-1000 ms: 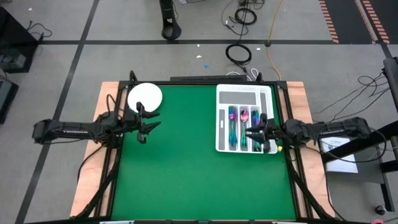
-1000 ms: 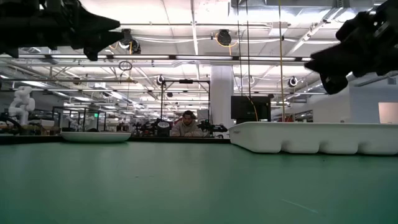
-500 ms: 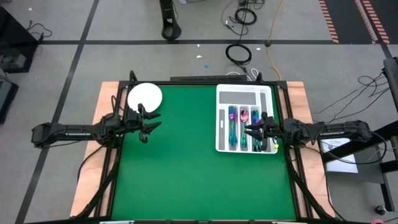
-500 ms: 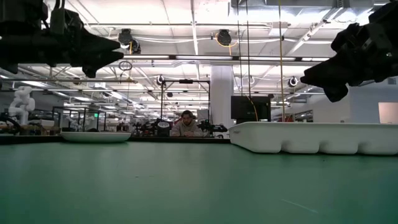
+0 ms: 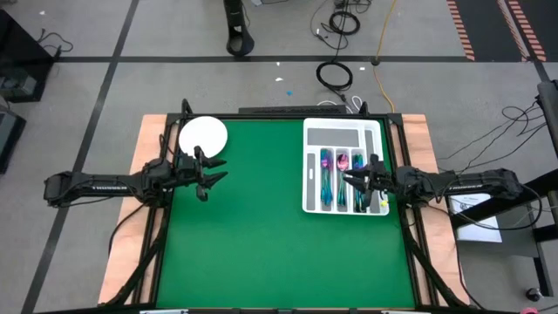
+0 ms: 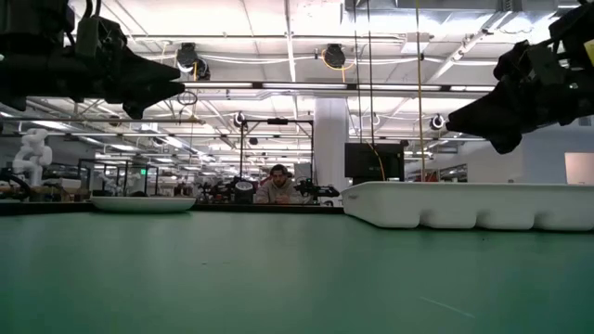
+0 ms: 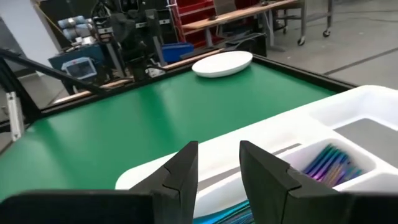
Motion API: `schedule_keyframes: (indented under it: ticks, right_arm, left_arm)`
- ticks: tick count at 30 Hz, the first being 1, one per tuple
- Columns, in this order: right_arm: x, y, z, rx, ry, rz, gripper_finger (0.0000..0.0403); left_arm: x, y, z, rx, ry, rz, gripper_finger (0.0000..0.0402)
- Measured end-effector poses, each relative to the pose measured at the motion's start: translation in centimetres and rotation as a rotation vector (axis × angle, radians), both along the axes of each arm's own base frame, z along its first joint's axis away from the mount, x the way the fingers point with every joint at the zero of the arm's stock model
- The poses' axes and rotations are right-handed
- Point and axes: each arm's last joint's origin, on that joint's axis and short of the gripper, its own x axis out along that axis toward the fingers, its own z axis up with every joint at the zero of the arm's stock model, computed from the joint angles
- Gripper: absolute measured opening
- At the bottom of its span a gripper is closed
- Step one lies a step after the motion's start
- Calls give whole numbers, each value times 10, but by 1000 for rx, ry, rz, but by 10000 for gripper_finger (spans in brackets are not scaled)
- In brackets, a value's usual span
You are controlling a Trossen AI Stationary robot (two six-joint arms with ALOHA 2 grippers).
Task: Sort silverware
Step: Return to Home Position
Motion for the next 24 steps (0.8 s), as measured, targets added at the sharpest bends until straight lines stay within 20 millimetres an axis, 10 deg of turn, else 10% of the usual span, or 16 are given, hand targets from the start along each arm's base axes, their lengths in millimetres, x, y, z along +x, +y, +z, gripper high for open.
schedule_keyframes:
  ticks: [24]
  right_arm:
    - [-12,7,7,-78,-56,255,106]
  left_arm:
    - [0,0,-1,16,16,5,191]
